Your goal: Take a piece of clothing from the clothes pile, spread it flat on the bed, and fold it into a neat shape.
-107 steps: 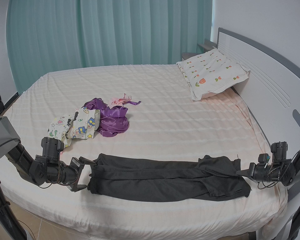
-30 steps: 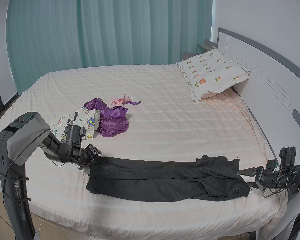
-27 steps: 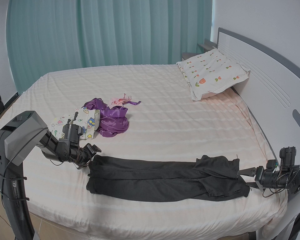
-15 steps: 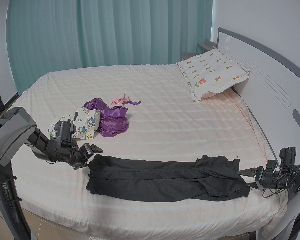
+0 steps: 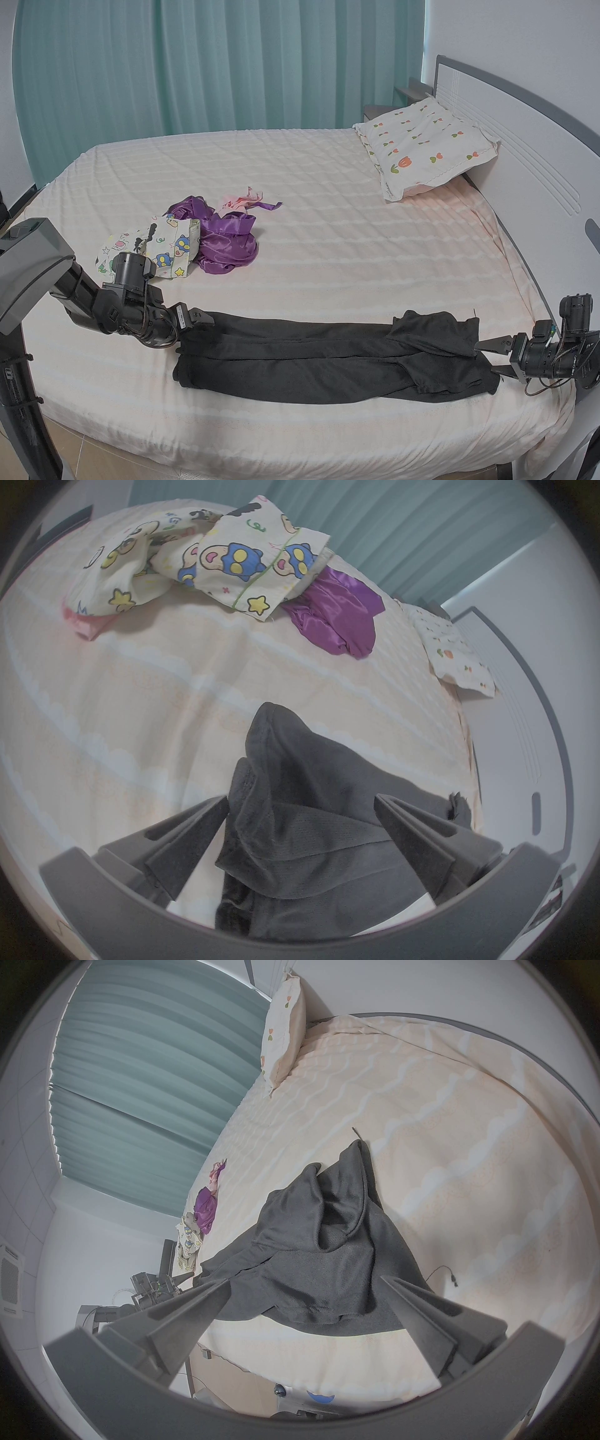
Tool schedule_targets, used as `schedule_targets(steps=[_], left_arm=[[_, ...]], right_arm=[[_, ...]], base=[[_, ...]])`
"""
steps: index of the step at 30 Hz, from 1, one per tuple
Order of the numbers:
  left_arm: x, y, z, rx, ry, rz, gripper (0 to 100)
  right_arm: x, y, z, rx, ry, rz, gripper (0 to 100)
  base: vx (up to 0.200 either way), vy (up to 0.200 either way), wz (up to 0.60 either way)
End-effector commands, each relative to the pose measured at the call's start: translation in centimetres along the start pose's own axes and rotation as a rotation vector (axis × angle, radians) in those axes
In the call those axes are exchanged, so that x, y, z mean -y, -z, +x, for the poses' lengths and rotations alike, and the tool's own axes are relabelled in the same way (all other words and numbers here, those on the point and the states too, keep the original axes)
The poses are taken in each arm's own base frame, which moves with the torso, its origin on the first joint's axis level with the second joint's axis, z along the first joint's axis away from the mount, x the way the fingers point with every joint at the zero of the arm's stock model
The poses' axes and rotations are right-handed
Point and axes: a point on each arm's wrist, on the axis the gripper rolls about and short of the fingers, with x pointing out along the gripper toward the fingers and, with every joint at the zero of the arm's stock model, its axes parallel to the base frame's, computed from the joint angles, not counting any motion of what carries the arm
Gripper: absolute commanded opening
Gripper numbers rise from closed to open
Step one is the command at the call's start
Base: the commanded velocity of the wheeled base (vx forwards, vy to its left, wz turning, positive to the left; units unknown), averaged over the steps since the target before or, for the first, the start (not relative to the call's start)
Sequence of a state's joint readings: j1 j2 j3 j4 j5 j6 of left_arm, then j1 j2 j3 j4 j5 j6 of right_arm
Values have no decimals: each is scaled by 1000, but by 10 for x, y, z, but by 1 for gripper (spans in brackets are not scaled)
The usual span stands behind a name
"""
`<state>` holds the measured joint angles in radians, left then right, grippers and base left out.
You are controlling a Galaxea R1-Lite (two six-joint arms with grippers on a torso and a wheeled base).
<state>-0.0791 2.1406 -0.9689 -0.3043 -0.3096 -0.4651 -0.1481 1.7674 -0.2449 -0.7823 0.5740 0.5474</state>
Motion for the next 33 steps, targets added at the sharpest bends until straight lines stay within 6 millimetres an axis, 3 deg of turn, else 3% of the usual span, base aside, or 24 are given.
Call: schedule_targets(steps=[1,25,26,33], left_arm=[[-6,7,11,-35,-16,22,100],[-5,12,19,-52,-9,138,100],[-3,13,20,-56,-6,142,0],[3,16,22,-64,6,150,0]], right_arm=[[0,0,0,3,-1,-2,100],[1,0,1,-6,2,5,100],[1,0,2,-7,2,6,100],[1,1,2,-11,-2,7,100]], base=[[0,0,0],[0,0,0],[0,0,0],[0,0,0]])
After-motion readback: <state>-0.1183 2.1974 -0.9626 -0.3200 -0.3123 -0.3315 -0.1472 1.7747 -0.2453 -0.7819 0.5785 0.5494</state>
